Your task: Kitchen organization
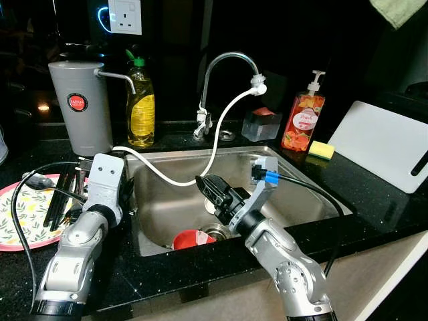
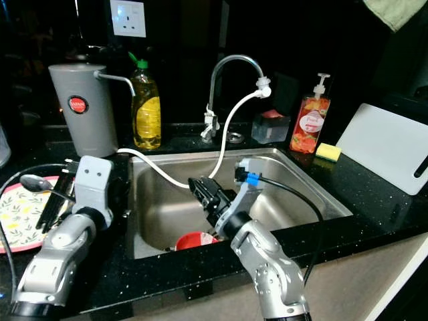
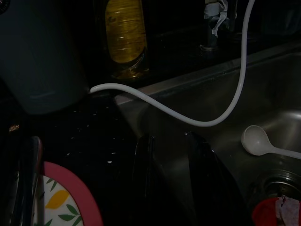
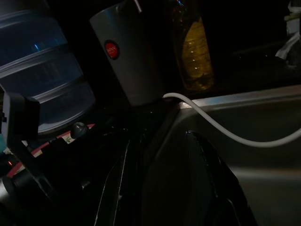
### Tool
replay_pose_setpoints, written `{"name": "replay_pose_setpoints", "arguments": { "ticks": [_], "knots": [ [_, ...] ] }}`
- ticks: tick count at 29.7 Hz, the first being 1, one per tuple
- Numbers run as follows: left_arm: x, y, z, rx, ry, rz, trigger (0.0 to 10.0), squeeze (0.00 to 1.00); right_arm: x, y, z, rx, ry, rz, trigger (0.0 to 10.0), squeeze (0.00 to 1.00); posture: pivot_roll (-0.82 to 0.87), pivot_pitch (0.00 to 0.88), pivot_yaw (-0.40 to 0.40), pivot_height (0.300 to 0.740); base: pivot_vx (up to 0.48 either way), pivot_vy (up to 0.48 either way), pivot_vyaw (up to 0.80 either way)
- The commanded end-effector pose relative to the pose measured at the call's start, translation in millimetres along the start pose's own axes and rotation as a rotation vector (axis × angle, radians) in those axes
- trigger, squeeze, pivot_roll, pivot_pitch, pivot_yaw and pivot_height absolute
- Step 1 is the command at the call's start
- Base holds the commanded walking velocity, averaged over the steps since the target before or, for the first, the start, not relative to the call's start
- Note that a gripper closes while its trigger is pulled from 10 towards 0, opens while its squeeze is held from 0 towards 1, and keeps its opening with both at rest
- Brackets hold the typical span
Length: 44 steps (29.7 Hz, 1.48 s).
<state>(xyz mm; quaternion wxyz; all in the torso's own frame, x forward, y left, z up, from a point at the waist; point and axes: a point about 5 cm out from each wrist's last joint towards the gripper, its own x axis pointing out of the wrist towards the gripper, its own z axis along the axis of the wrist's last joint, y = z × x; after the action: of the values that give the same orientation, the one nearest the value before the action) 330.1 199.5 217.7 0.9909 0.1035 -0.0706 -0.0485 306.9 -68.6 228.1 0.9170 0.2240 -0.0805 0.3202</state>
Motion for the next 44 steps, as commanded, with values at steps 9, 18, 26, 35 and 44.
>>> {"name": "replay_pose_setpoints", "arguments": {
  "ticks": [9, 18, 26, 35, 44],
  "knots": [
    [3.1, 3.2, -3.1, -0.012, 0.036, 0.059, 10.0, 0.0, 1.7, -6.1, 6.1, -0.02, -0.016, -0.023, 10.0, 0.0, -0.01, 0.0, -0.106, 0.74, 0.0, 0.0, 0.0],
    [4.8, 15.5, 22.8, -0.013, 0.026, 0.173, 10.0, 0.0, -0.9, -7.7, 7.0, -0.021, -0.028, -0.042, 10.0, 0.0, -0.03, 0.0, -0.094, 0.74, 0.0, 0.0, 0.0],
    [3.4, 27.3, 24.1, -0.103, 0.098, 0.301, 10.0, 1.0, -0.9, -8.0, 6.4, -0.02, -0.023, -0.04, 10.0, 0.0, -0.02, 0.0, -0.09, 0.74, 0.0, 0.0, 0.0],
    [4.8, 62.6, 21.8, -0.342, 0.145, 0.596, 10.0, 0.0, 2.9, -4.8, 2.3, -0.005, -0.026, -0.031, 10.0, 0.0, -0.01, 0.0, -0.088, 0.74, 0.0, 0.0, 0.0],
    [9.5, 71.3, 14.8, -0.353, 0.238, 0.65, 10.0, 0.0, 6.5, -5.6, 0.8, -0.007, -0.016, -0.02, 10.0, 0.0, 0.0, 0.0, -0.104, 0.74, 0.0, 0.0, 0.0]
  ]
}}
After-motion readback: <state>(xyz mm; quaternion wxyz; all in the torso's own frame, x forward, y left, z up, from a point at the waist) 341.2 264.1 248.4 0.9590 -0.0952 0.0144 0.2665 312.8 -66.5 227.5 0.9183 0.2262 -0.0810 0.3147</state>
